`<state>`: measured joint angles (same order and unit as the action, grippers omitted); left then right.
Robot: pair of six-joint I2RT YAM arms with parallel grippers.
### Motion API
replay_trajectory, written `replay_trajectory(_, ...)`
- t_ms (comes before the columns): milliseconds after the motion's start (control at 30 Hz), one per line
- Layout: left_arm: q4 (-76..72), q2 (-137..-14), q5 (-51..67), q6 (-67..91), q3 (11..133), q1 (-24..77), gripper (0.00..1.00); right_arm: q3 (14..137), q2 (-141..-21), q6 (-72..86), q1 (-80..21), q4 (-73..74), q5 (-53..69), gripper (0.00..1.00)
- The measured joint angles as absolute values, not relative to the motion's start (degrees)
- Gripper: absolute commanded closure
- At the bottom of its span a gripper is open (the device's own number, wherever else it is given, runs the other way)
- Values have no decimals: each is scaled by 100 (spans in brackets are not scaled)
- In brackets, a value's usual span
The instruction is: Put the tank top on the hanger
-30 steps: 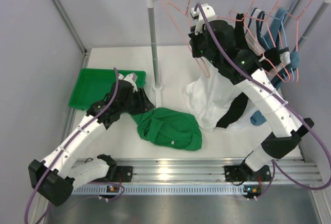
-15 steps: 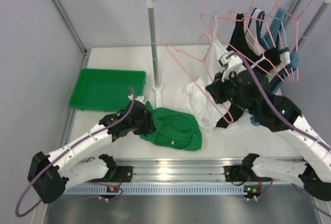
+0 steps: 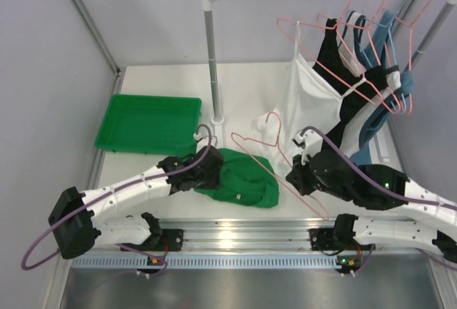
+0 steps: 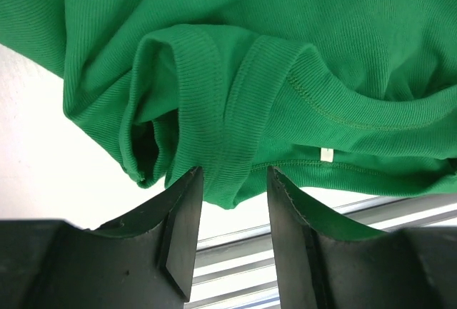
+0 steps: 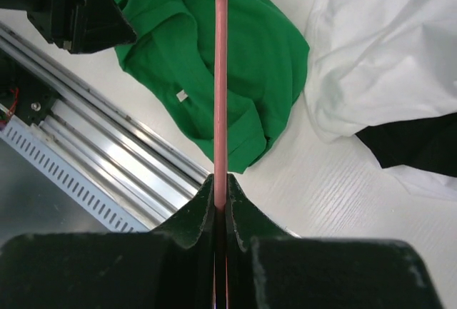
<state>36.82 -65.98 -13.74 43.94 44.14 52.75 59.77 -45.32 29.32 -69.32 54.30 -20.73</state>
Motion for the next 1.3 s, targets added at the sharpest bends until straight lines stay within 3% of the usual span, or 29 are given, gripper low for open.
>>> replay_trajectory(400, 4158, -7411, -2331, 4576, 4884, 5922, 55, 5970, -4270, 3249, -7091, 5714, -1935, 100)
replay_trajectory(800, 4517, -7662, -2923, 4652, 5172, 6064, 99, 5450, -3828, 3345, -7131, 5922, -1090, 100)
replay_trajectory(1167, 4657, -7660, -2991, 4639, 5238, 6064, 100, 4543, -3896, 3417, -7358, 5295, -325, 100)
replay_trajectory(1300, 4689, -7601, -2993, 4657, 5238, 6066, 93, 4206, -3983, 3505, -7426, 4884, -340, 100)
